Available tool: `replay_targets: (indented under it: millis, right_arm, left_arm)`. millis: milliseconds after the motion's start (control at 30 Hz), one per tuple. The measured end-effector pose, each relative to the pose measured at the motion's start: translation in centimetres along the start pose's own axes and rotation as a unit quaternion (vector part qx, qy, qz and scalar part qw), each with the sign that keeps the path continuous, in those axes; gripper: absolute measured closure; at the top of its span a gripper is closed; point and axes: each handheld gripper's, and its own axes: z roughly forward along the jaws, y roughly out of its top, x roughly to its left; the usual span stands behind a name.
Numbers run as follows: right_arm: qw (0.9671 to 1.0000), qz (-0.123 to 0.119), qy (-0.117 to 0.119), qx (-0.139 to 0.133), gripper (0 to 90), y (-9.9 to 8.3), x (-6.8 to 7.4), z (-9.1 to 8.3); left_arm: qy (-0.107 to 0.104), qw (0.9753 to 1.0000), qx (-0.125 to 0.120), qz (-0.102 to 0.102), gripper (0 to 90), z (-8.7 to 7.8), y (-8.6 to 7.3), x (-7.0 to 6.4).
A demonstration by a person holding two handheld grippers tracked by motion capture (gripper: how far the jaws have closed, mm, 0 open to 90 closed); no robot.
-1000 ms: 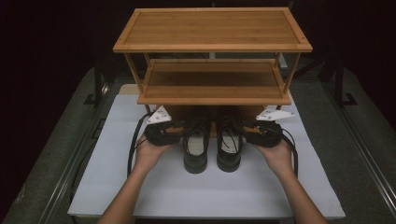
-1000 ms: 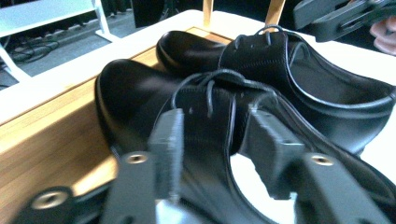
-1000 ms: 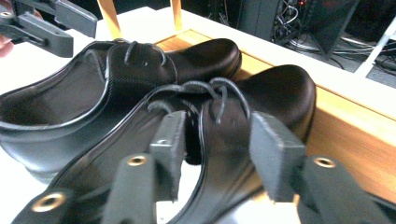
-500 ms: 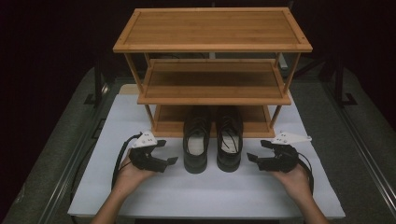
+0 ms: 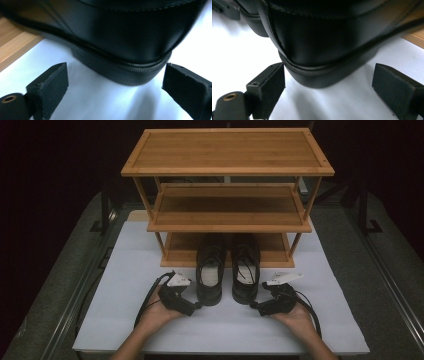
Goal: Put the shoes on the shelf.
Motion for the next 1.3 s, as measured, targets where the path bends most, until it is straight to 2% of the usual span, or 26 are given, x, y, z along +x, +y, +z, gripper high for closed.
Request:
replay_targets:
  millis: [67, 133, 167, 267, 367, 467, 567, 733, 767, 800, 833, 867, 900, 967, 1033, 1200, 1233, 1300]
  right_arm:
    - [1.0, -0.003, 0.003, -0.001, 10.9, 0.2, 0.2, 0.4]
    - [1.0, -0.006, 0.0, 0.001, 9.6, 0.2, 0.3, 0.6]
    - [0.9999, -0.01, -0.006, 0.005, 8.8, 0.3, 0.5, 0.7]
    - [0.9998, -0.011, -0.011, 0.009, 8.2, 0.4, 0.6, 0.9]
    - [0.9998, -0.013, -0.016, 0.008, 9.4, 0.5, 0.8, 1.2]
    - [0.9998, -0.014, -0.013, 0.005, 12.7, 0.7, 1.0, 1.3]
    - [0.9998, -0.014, -0.015, 0.004, 12.2, 0.8, 0.9, 1.5]
    - [0.9996, -0.009, -0.027, 0.0, 12.2, 0.9, 1.3, 1.7]
    - [0.9995, -0.008, -0.03, -0.003, 12.4, 1.1, 1.4, 1.6]
    - [0.9995, -0.007, -0.03, -0.007, 12.4, 1.2, 1.4, 1.5]
    - [0.9995, -0.007, -0.03, -0.007, 12.4, 1.2, 1.4, 1.5]
    - [0.9995, -0.002, -0.028, -0.013, 12.4, 1.3, 1.3, 1.3]
    - [0.9993, 0.014, -0.015, -0.031, 12.5, 1.7, 0.8, 0.9]
    - [0.9991, 0.017, -0.013, -0.036, 12.4, 1.8, 0.7, 0.8]
    - [0.9994, 0.013, -0.016, -0.028, 12.3, 2.1, 0.5, 0.9]
    - [0.9993, 0.011, -0.02, -0.031, 12.2, 2.7, 0.1, 1.0]
    - [0.9988, 0.018, -0.017, -0.042, 12.1, 3.0, -0.3, 1.0]
    - [0.9987, 0.024, -0.018, -0.041, 12.0, 3.4, -0.7, 1.2]
  left_arm:
    - [-0.004, 0.9997, 0.022, 0.014, 4.5, 0.8, 0.1, -0.2]
    - [-0.002, 0.9994, 0.03, 0.018, 4.6, 1.1, 0.1, -0.4]
    - [0.0, 0.9993, 0.028, 0.025, 3.7, 1.2, 0.2, -0.5]
    - [0.003, 0.9993, 0.029, 0.025, 4.8, 1.4, 0.4, -0.6]
    - [-0.005, 0.9994, 0.025, 0.024, 7.0, 1.6, 0.9, -0.6]
    - [-0.005, 0.9995, 0.02, 0.023, 10.7, 1.9, 1.1, -0.7]
    - [-0.005, 0.9996, 0.018, 0.02, 9.8, 2.1, 1.1, -0.5]
    - [0.004, 0.9993, 0.03, 0.02, 9.4, 2.2, 1.6, -0.8]
    - [0.002, 0.9993, 0.033, 0.015, 9.3, 2.2, 1.9, -0.7]
    - [-0.002, 0.9996, 0.026, 0.007, 9.3, 2.1, 2.0, -0.6]
    - [-0.002, 0.9996, 0.026, 0.007, 9.3, 2.1, 2.0, -0.6]
    - [-0.009, 0.9999, 0.011, -0.006, 9.3, 1.9, 2.0, -0.4]
    - [-0.023, 0.9993, -0.009, -0.027, 9.4, 1.5, 2.3, 0.1]
    - [-0.022, 0.9995, -0.005, -0.024, 9.4, 1.5, 2.5, 0.2]
    - [-0.017, 0.9997, 0.003, -0.019, 9.3, 1.8, 2.6, 0.4]
    - [-0.024, 0.9989, -0.017, -0.037, 9.4, 1.8, 2.7, 1.1]
    - [-0.023, 0.9989, -0.017, -0.037, 9.4, 1.7, 3.3, 1.5]
    - [-0.015, 0.9992, -0.016, -0.033, 9.4, 1.8, 3.8, 1.9]
